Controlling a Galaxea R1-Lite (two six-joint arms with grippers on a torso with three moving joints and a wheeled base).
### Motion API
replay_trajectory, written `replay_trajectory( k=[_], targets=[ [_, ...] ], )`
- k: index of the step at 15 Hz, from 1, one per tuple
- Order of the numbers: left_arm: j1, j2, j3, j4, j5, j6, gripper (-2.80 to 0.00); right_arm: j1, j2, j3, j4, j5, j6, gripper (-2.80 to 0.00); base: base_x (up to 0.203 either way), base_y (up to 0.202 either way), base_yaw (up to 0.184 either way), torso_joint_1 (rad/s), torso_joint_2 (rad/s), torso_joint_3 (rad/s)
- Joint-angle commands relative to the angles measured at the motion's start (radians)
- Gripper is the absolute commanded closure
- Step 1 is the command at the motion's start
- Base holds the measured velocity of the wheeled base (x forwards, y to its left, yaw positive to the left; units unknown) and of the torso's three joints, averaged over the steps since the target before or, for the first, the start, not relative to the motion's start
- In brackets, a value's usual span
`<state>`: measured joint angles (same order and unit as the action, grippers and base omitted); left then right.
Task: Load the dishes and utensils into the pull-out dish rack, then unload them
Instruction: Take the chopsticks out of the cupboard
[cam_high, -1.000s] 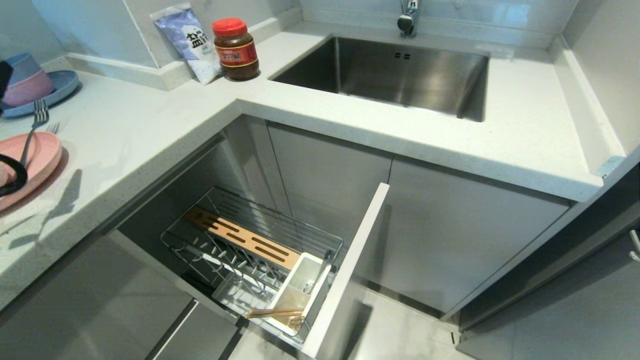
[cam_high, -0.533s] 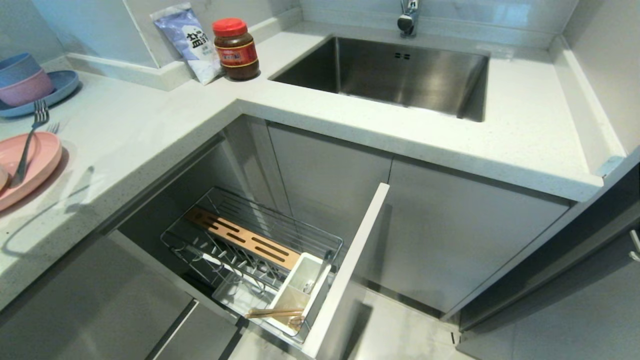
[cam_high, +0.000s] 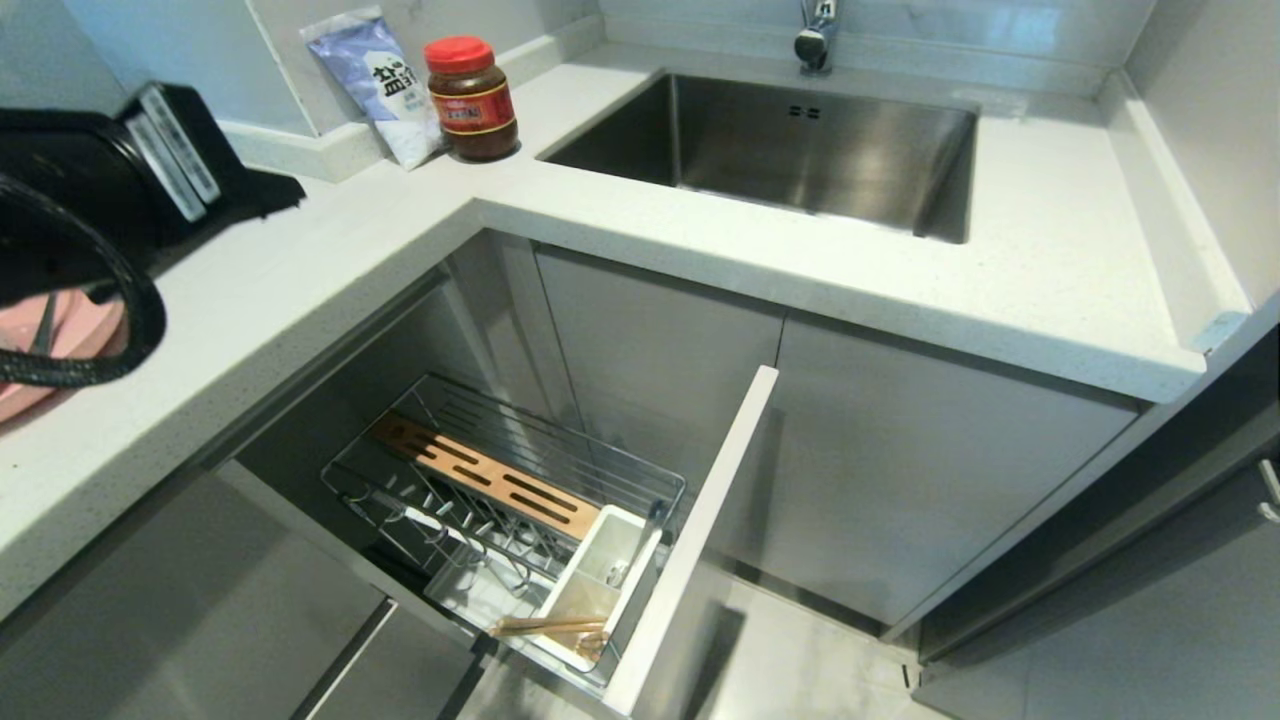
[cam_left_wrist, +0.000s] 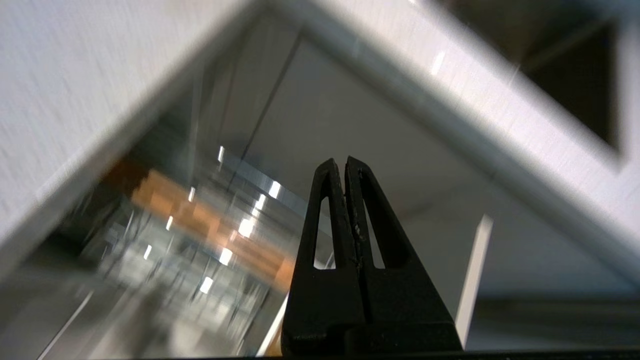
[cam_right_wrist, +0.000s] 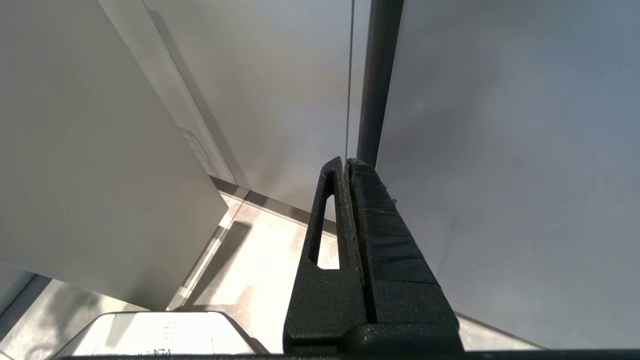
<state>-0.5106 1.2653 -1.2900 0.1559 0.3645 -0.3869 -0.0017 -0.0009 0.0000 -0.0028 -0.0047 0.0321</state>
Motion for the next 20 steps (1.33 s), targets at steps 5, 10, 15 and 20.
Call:
replay_trajectory(
  k=[5, 10, 15, 20],
  targets=[
    [-0.033, 0.21, -0.148, 0.626, -0.145, 0.003, 0.0, 0.0, -0.003, 0.001, 0.0, 0.0, 0.0, 0.0, 0.0, 0.0, 0.0, 0.0, 0.0, 0.0],
    [0.009, 0.353, -0.219, 0.824, -0.209, 0.085, 0.0, 0.0, -0.003, 0.0, 0.0, 0.0, 0.0, 0.0, 0.0, 0.0, 0.0, 0.0, 0.0, 0.0],
    [0.043, 0.477, -0.277, 0.874, -0.462, 0.096, 0.0, 0.0, -0.002, 0.002, 0.0, 0.0, 0.0, 0.0, 0.0, 0.0, 0.0, 0.0, 0.0, 0.0],
    [0.098, 0.609, -0.282, 0.9, -0.507, 0.191, 0.0, 0.0, -0.002, 0.001, 0.0, 0.0, 0.0, 0.0, 0.0, 0.0, 0.0, 0.0, 0.0, 0.0]
  ],
)
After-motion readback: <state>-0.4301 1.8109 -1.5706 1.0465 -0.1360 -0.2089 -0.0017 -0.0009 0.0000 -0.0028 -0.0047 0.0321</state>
